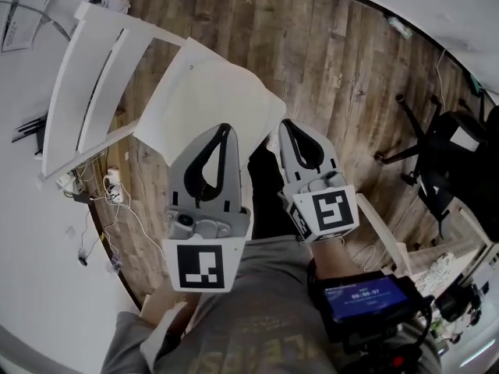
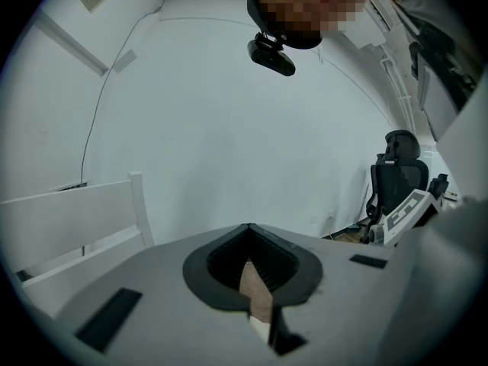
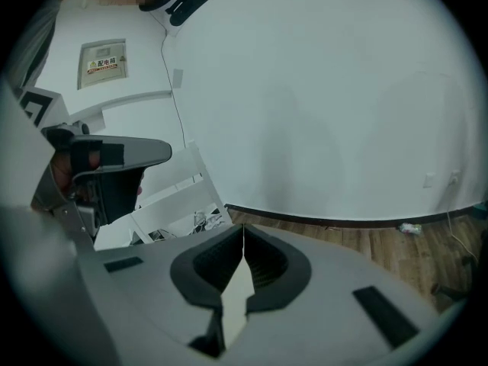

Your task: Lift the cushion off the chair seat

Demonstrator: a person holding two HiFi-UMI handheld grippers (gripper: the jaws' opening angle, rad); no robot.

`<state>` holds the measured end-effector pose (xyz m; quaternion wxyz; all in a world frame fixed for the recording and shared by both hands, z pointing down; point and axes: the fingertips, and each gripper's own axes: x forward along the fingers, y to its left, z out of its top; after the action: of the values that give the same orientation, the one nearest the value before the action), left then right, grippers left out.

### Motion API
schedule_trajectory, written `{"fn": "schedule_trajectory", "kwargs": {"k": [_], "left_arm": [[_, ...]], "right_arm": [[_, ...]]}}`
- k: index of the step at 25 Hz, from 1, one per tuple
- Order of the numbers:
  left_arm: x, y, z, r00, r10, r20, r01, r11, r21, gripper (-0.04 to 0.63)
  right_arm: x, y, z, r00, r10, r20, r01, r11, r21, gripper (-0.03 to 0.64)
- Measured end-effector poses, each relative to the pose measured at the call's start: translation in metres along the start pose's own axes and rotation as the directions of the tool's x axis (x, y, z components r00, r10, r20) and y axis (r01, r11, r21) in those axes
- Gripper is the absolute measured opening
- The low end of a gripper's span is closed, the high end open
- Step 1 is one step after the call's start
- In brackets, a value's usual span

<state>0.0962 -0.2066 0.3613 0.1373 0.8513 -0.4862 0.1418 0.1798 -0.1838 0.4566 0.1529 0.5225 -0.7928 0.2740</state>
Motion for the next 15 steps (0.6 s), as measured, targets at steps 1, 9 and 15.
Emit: {"fn": "schedule_trajectory", "kwargs": {"k": [1,9,15], "left_arm": [[0.004,0.005,-0.003,1.000,0.010,-0.005,-0.010,1.000,-0.007,0.006],[0.038,0.030,-0.032,0.998,0.038,-0.047,-0.041,0.998,-0.056,0.006],[0.063,0.037,-0.057,0.997,0.042,-0.065,-0.048,0.995,-0.087,0.006]], "right_arm": [[0.006,-0.001,-0.003,1.000,0.006,-0.010,-0.006,1.000,0.003,0.009],[0.049,-0.012,-0.028,0.997,0.041,-0.071,-0.040,0.999,0.019,0.009],[0.075,-0.027,-0.058,0.992,0.054,-0.115,-0.051,0.998,0.030,0.009]]}}
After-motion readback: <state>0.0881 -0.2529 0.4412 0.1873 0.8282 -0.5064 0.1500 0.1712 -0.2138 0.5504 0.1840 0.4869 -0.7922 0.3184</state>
